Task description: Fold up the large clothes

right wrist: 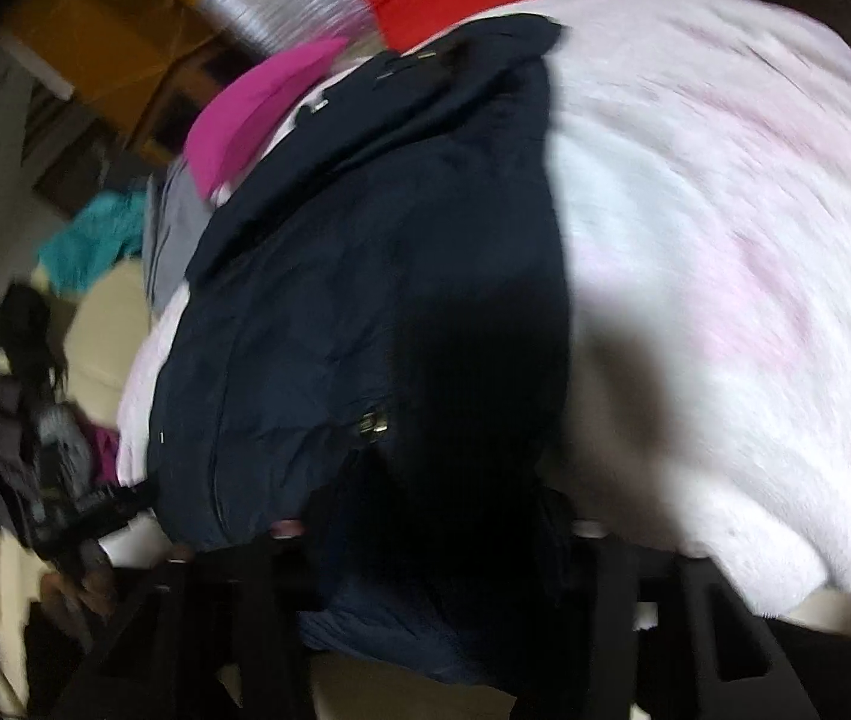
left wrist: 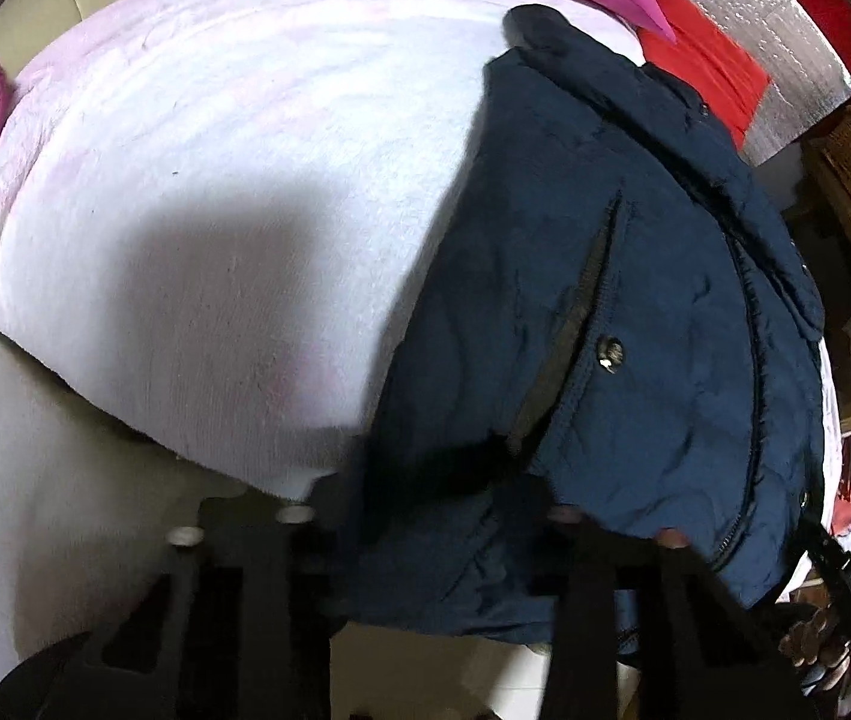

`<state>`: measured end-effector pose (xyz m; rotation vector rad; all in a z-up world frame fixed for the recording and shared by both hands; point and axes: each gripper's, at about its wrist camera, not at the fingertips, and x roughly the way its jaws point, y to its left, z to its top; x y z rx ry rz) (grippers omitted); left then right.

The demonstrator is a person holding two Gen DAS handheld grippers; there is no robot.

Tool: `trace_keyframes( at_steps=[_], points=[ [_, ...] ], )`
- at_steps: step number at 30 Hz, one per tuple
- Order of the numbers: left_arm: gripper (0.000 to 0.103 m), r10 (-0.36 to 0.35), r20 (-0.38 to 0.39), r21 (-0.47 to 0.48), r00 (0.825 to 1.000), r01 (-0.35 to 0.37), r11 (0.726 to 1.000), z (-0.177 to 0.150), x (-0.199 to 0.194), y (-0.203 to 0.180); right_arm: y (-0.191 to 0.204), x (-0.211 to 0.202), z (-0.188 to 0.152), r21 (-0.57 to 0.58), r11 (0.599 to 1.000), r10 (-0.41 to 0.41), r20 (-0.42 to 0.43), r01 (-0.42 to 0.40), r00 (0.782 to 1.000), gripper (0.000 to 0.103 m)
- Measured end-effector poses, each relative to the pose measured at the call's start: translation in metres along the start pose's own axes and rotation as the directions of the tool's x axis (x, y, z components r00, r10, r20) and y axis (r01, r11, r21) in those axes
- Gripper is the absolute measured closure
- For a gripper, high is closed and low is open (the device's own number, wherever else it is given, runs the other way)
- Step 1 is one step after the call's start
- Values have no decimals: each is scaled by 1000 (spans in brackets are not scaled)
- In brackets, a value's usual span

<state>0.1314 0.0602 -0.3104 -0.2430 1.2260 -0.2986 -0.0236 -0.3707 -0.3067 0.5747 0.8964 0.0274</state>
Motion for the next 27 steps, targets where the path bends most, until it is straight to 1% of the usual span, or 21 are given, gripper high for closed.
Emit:
trace_keyframes(
  at_steps=[1, 4, 5, 7, 8, 9, 10, 11, 12, 13, 14, 15, 17, 18, 20, 21, 22, 23, 25, 26, 27],
  points=[
    [75, -15, 1, 10, 1000, 15, 1000, -1, -4, -3, 12, -1, 2, -41, 999, 6, 19, -5, 1000, 63],
    [78, -41, 14, 34, 999, 41, 999, -3, -13, -9, 28, -8, 2, -106, 994, 30, 69, -23, 997, 63],
    [78, -47, 14, 39, 999, 46, 998, -3, -14, -9, 27, -5, 2, -104, 995, 21, 64, -15, 998, 63],
    [77, -46, 7, 34, 999, 46, 998, -1, -10, -7, 15, 5, 1, -59, 998, -6, 13, 7, 1000, 63],
    [76, -45, -1, 21, 999, 45, 999, 0, -7, -4, 11, 9, 1, -38, 999, -15, -5, 15, 1000, 60],
    [73, -45, -7, 9, 999, 45, 999, 1, -5, 0, 7, 12, 1, -11, 1000, -27, -20, 26, 999, 55],
    [71, -47, -13, -5, 999, 47, 999, 4, 0, 1, 5, 13, 0, 8, 1000, -22, -29, 22, 999, 52],
    [71, -60, -19, -17, 998, 60, 998, 6, 1, 2, 7, 12, -1, 1, 1000, -18, -27, 18, 999, 48],
    [71, -69, -21, -17, 997, 69, 997, 7, 2, 3, 12, 11, -1, -31, 999, -30, -21, 30, 999, 47],
    [73, -75, -19, -5, 997, 75, 997, 8, 0, 1, 17, 10, -3, -68, 997, -37, -20, 35, 999, 47],
    [77, -81, -14, 11, 997, 81, 997, 9, -2, -1, 15, 7, -5, -88, 996, -31, -13, 30, 999, 51],
    [83, -98, -12, 31, 995, 98, 995, 10, -6, -5, 17, 1, -4, -105, 994, -13, 9, 14, 1000, 60],
    [85, -120, -2, 47, 993, 120, 992, 9, -12, -8, 14, -10, -1, -100, 994, 37, 48, -32, 998, 66],
    [85, -130, 11, 57, 991, 129, 990, 9, -15, -9, 12, -12, 1, -88, 995, 53, 61, -48, 997, 67],
    [85, -123, 19, 60, 992, 122, 991, 8, -14, -8, 7, -6, 1, -75, 997, 36, 41, -33, 998, 67],
    [85, -109, 9, 52, 994, 109, 993, 7, -10, -5, 7, 2, -1, -67, 998, 14, 10, -13, 1000, 63],
    [82, -102, -6, 38, 995, 102, 994, 4, -7, 0, 4, 11, -2, -51, 999, -17, -30, 16, 999, 60],
    [80, -104, -17, 23, 994, 104, 994, 6, -3, 3, 3, 16, -4, -40, 999, -29, -51, 27, 998, 52],
    [80, -111, -26, 11, 994, 111, 994, 8, -2, 4, 8, 14, -3, -74, 997, -18, -46, 15, 999, 45],
    [82, -112, -27, 19, 993, 112, 993, 9, -3, 3, 11, 13, -3, -95, 995, -17, -45, 12, 999, 46],
    [88, -120, -26, 30, 992, 121, 992, 11, -6, 1, 14, 12, -1, -112, 994, -15, -37, 11, 999, 57]
  ],
)
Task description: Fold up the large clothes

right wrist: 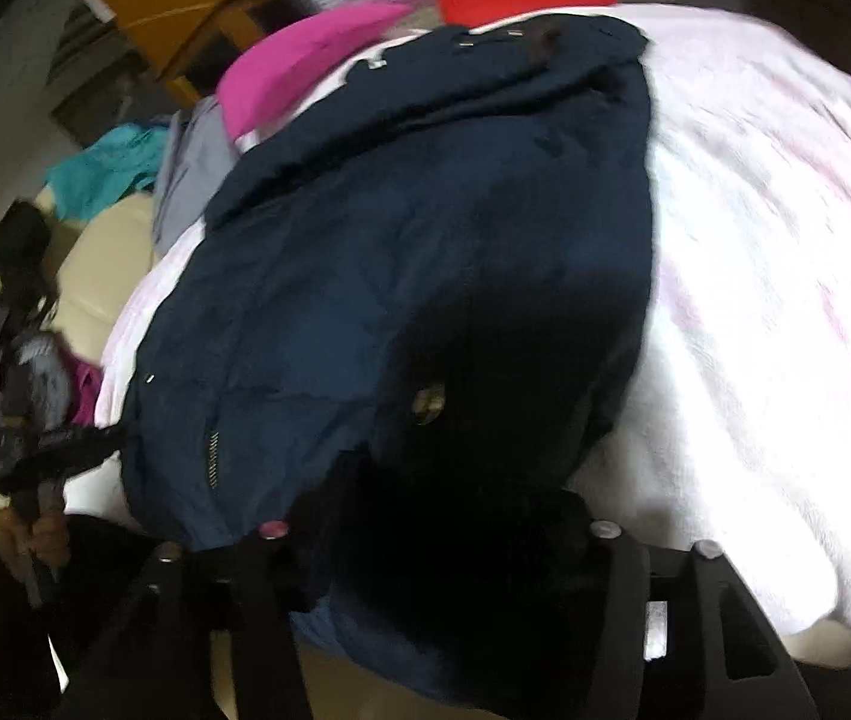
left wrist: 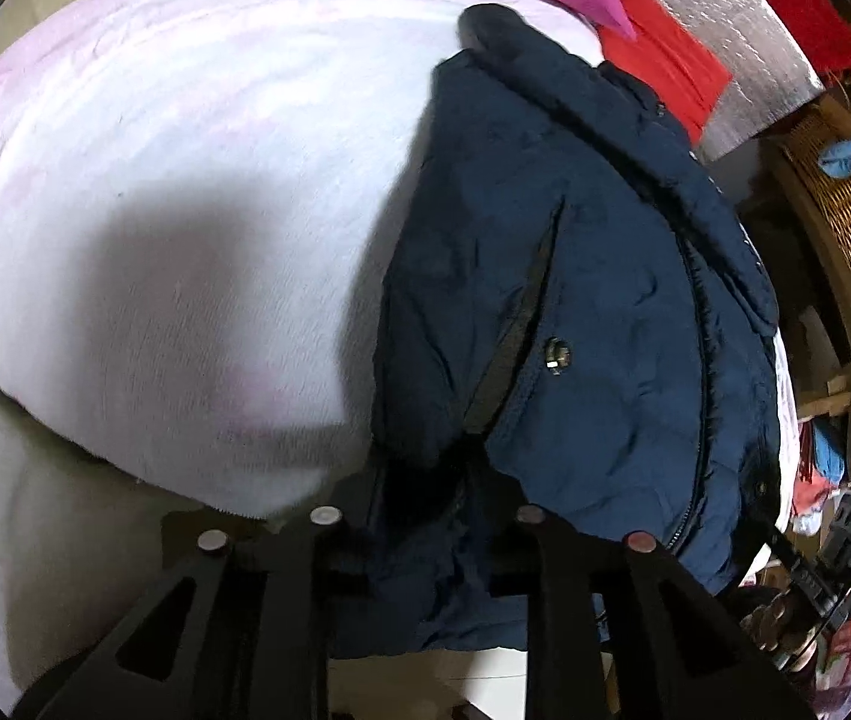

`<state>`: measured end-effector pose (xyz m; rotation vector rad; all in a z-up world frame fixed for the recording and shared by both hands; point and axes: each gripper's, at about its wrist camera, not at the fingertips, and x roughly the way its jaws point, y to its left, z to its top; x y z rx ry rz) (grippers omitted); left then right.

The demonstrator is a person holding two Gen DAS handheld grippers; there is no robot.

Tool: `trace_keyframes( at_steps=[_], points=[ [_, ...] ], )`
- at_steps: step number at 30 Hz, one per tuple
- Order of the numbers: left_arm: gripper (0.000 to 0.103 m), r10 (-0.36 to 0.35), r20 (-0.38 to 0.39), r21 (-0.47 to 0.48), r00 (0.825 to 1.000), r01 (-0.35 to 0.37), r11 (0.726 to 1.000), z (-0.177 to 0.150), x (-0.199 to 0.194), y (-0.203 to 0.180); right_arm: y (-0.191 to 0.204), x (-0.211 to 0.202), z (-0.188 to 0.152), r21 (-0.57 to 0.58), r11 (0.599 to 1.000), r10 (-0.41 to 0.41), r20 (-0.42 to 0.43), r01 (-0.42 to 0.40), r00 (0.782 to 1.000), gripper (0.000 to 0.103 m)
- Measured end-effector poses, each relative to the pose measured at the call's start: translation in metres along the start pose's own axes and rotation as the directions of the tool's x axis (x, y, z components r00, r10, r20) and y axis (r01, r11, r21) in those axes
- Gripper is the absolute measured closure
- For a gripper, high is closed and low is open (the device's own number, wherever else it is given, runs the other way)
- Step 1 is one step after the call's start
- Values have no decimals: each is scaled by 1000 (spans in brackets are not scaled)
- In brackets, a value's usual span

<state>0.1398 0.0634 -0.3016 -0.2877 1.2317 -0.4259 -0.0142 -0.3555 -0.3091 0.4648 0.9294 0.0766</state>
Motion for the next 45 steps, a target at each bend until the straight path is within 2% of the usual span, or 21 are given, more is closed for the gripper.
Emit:
trace_keyframes(
  at_steps=[2, 3, 6, 8, 10, 11, 12, 15, 16, 17, 19, 22, 25, 27, 31, 36, 45],
  points=[
    [90, -41, 17, 18, 999, 41, 999, 4, -11, -9, 0, -12, 4, -14, 999, 32, 43, -32, 999, 70],
    [90, -57, 34, 31, 998, 56, 998, 6, -19, -13, -2, -22, 7, -7, 997, 83, 87, -83, 993, 75],
    [89, -104, 98, 71, 990, 97, 993, 16, -34, -20, -5, -36, 15, -12, 989, 147, 153, -147, 977, 76],
    [88, -91, 91, 85, 992, 83, 993, 17, -30, -21, -7, -28, 14, -14, 990, 142, 128, -141, 982, 74],
    [78, -55, 41, 57, 998, 52, 997, 15, -18, -12, -6, -9, 11, 41, 993, 111, 54, -114, 992, 67],
    [75, -31, 7, 29, 999, 31, 999, 16, -8, -7, -8, 2, 9, 70, 994, 88, -7, -87, 996, 47],
    [70, -13, -30, -16, 999, 13, 1000, 14, 2, 4, -9, 8, 5, 82, 994, 79, -48, -75, 996, 34],
    [67, -47, -36, -82, 998, 44, 996, 11, 9, 17, -2, 8, 4, 19, 999, 52, -32, -51, 998, 34],
    [67, -38, -24, -66, 999, 36, 997, 10, 7, 14, -2, 8, 4, 16, 998, 53, -31, -53, 998, 34],
    [68, -19, -5, -33, 1000, 19, 999, 10, 4, 10, -1, 6, 2, 22, 998, 59, -30, -58, 998, 34],
    [68, 58, 59, 77, 997, -62, 995, 6, -3, -8, -6, 6, 2, 43, 997, 71, -29, -70, 997, 34],
    [68, 168, 118, 180, 979, -188, 966, 1, -2, -26, -14, 6, -9, 53, 997, 60, -30, -59, 998, 37],
    [68, 245, 159, 239, 956, -278, 930, -7, -1, -37, -25, 1, -14, 59, 996, 70, -19, -69, 997, 38],
    [68, 273, 184, 261, 944, -314, 913, -9, 0, -41, -15, 4, -15, 45, 997, 69, -8, -69, 998, 38],
    [68, 309, 226, 283, 924, -366, 886, -9, 2, -48, -10, 5, -17, 28, 998, 63, 25, -63, 998, 38],
    [68, 338, 269, 299, 902, -411, 861, -12, 2, -56, -16, 3, -16, 83, 992, 87, 39, -90, 995, 38],
    [67, 357, 276, 303, 892, -433, 849, -12, 3, -58, -17, 1, -14, 111, 987, 114, 28, -116, 993, 39]
  ],
)
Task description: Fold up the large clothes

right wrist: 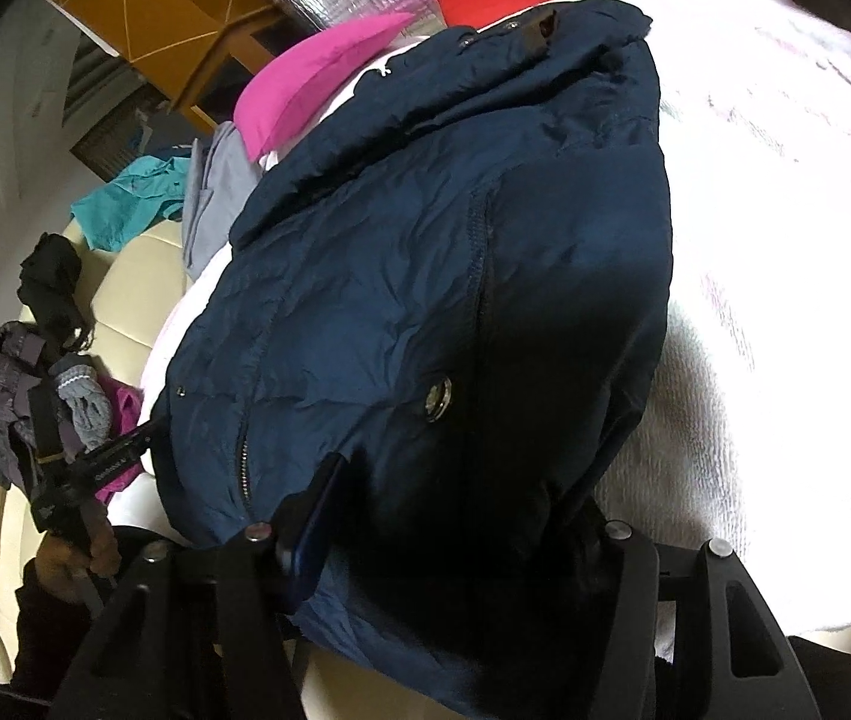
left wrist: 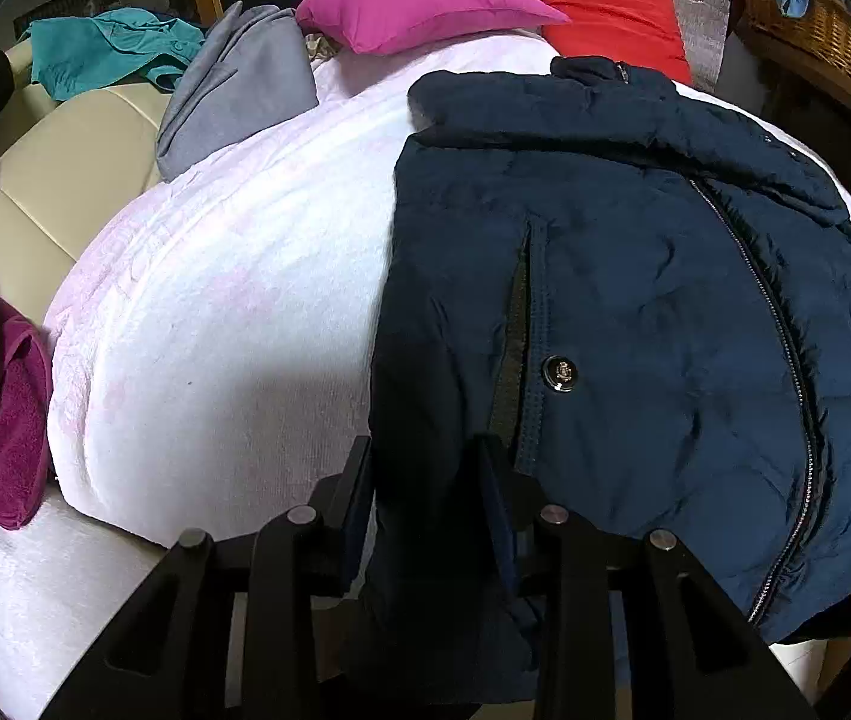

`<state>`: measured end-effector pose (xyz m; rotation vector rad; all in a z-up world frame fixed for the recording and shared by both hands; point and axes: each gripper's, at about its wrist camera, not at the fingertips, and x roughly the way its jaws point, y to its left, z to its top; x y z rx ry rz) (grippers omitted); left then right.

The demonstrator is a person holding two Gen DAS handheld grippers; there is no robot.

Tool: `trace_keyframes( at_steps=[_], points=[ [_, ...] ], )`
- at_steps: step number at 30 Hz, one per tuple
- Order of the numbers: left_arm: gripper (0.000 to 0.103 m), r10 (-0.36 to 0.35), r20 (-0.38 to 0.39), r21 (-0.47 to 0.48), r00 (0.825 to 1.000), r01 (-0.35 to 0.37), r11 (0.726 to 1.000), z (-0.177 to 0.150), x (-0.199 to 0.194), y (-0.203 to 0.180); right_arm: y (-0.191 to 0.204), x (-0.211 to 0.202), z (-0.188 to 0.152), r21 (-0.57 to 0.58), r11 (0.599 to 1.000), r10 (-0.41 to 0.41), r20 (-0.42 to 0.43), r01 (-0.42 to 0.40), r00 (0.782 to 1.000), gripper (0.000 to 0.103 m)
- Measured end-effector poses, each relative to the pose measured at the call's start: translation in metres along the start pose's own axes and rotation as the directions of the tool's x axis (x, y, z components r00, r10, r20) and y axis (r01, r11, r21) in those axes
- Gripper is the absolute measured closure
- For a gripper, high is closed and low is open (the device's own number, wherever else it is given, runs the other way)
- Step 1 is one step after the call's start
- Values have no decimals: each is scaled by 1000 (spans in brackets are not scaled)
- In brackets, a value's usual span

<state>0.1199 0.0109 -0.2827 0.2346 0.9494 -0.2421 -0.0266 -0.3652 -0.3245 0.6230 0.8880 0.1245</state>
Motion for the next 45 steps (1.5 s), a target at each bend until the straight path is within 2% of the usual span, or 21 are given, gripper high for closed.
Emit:
trace_keyframes(
  at_steps=[5, 7, 9, 14, 15, 16, 19, 22, 24, 27, 29, 30, 32, 34, 37, 40, 41, 42, 44, 45],
  points=[
    [51, 2, -49, -22, 999, -3, 1000, 1, 6, 4, 1, -3, 1, 13, 1000, 6, 7, -6, 1000, 42],
    [44, -43, -69, -73, 997, 38, 997, 4, 5, 16, -1, -9, 4, 34, 999, 5, 17, -5, 1000, 41],
    [42, -82, -70, -128, 994, 73, 989, 9, 2, 29, -5, -20, 8, 63, 998, 1, 40, -3, 999, 40],
    [35, -69, 8, -243, 998, 69, 968, 45, -11, 59, -12, -49, 30, 69, 993, -109, 126, 100, 986, 31],
    [30, -68, 32, -263, 997, 74, 962, 55, -12, 60, -12, -52, 36, 60, 992, -122, 146, 115, 982, 28],
    [26, -70, 46, -273, 996, 80, 959, 63, -12, 60, -11, -57, 44, 53, 990, -135, 176, 127, 975, 26],
    [23, -94, 67, -312, 993, 110, 944, 95, -3, 52, -11, -63, 72, 58, 991, -130, 250, 119, 960, 22],
    [23, -142, 66, -387, 988, 156, 909, 125, 16, 44, -16, -59, 103, 88, 992, -117, 306, 94, 945, 16],
    [23, -174, 78, -448, 982, 191, 874, 147, 32, 41, -21, -52, 125, 114, 991, -108, 328, 74, 939, 10],
    [23, -205, 103, -533, 973, 228, 815, 176, 55, 34, -35, -37, 155, 157, 987, -86, 339, 34, 937, 10],
    [23, -219, 108, -563, 970, 241, 791, 189, 68, 27, -48, -23, 181, 195, 981, -61, 327, -5, 943, 10],
    [23, -226, 106, -565, 968, 245, 787, 193, 75, 24, -54, -18, 191, 211, 977, -59, 331, -12, 942, 10],
    [23, -239, 89, -549, 967, 248, 798, 203, 94, 13, -62, -7, 209, 221, 975, -62, 324, -12, 944, 10],
    [23, -237, 71, -514, 969, 239, 824, 207, 111, 2, -64, 9, 226, 214, 977, -66, 293, 2, 954, 10],
    [23, -213, -22, -485, 977, 176, 857, 213, 130, -11, -70, 28, 241, 242, 969, -108, 246, 47, 963, 11],
    [23, -200, -26, -447, 980, 167, 879, 220, 135, -15, -77, 45, 245, 251, 964, -146, 208, 91, 967, 23],
    [24, -203, -32, -448, 979, 168, 878, 221, 137, -14, -79, 47, 244, 250, 963, -157, 203, 104, 967, 32],
    [28, -201, -33, -447, 979, 166, 879, 221, 137, -14, -80, 48, 244, 250, 960, -176, 194, 124, 965, 43],
    [37, -173, -31, -431, 984, 143, 891, 222, 137, -14, -78, 50, 245, 253, 955, -207, 188, 156, 960, 56],
    [40, -164, -30, -421, 986, 136, 897, 223, 136, -14, -77, 49, 245, 252, 954, -218, 199, 166, 955, 67]
  ],
)
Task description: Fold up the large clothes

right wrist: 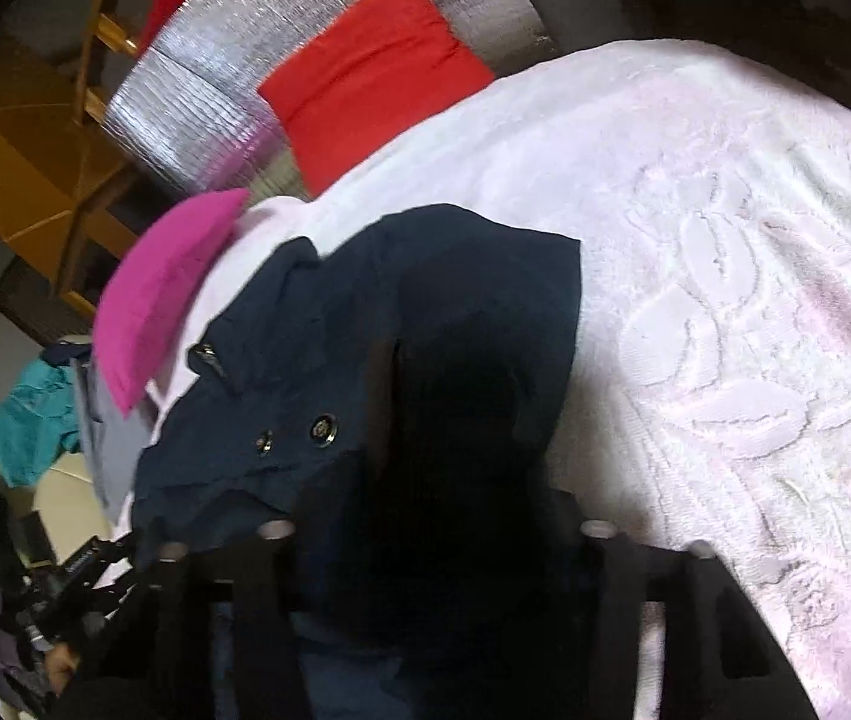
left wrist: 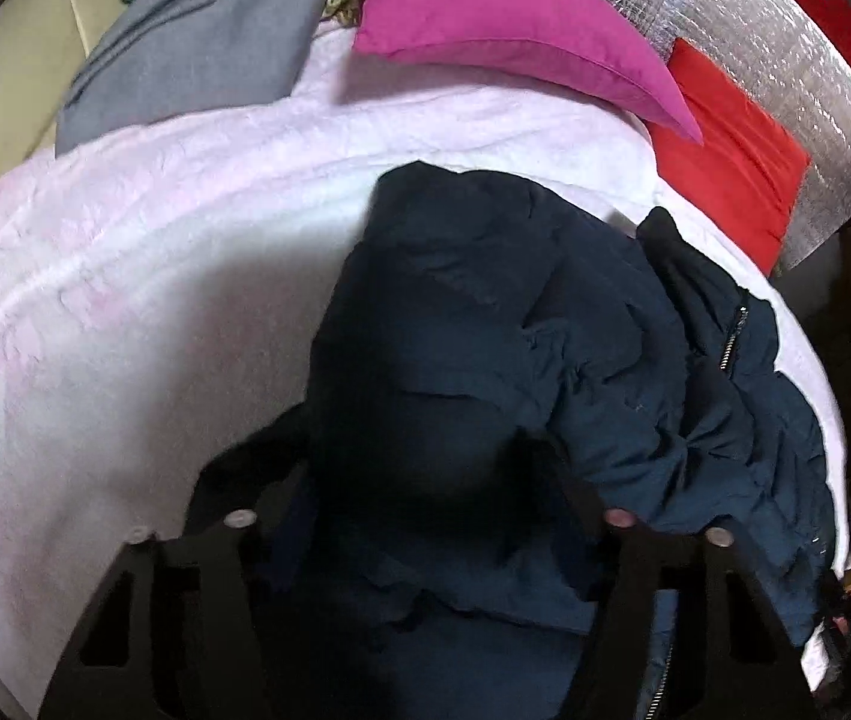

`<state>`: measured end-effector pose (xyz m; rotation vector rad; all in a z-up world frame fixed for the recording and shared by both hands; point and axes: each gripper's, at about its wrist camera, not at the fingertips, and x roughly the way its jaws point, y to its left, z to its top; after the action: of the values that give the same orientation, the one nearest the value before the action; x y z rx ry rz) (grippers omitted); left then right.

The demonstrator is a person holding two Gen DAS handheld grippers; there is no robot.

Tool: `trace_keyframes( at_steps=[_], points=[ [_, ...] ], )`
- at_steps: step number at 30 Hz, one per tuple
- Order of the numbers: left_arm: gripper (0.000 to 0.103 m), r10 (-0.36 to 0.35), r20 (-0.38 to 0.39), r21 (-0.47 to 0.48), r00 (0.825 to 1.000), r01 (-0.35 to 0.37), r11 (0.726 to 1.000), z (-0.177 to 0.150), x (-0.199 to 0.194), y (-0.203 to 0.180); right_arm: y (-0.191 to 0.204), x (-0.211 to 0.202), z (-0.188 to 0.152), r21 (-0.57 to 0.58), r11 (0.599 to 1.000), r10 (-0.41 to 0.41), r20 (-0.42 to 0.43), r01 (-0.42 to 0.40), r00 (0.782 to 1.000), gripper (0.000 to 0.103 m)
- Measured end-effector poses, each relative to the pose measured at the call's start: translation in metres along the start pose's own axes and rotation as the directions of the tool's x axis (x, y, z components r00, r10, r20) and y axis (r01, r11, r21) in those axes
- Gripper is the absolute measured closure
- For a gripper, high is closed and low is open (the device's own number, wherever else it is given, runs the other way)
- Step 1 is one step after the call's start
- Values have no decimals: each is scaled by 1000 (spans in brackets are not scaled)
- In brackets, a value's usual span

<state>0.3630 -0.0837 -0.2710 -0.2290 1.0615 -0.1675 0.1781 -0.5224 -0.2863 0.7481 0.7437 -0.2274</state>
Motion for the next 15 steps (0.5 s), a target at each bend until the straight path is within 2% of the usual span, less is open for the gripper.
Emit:
trace_keyframes(
  at_steps=[2, 4, 7, 10, 12, 14, 15],
  points=[
    [41, 11, 10, 17, 1000, -11, 1000, 0, -3, -3, 6, -8, 1, -17, 1000, -13, 43, 14, 999, 76],
    [39, 33, 7, 40, 999, -33, 999, -1, -1, -3, 10, -13, 0, -35, 999, -10, 66, 13, 998, 76],
    [33, 78, 12, 91, 997, -79, 993, -4, 5, -8, 2, 5, -4, -21, 997, -71, 8, 71, 997, 77],
    [33, 120, 39, 133, 992, -124, 983, -7, -6, -17, 5, -6, -4, -11, 999, -52, 30, 52, 998, 74],
    [33, 143, 105, 158, 984, -159, 975, -11, -23, -24, 10, -21, -5, -6, 999, -49, 77, 50, 996, 74],
    [33, 168, 195, 196, 966, -206, 959, -18, -42, -33, 19, -37, -9, -33, 996, -74, 144, 80, 987, 74],
    [33, 170, 226, 211, 959, -219, 953, -22, -50, -38, 25, -45, -13, -59, 994, -82, 177, 94, 981, 67]
  ],
)
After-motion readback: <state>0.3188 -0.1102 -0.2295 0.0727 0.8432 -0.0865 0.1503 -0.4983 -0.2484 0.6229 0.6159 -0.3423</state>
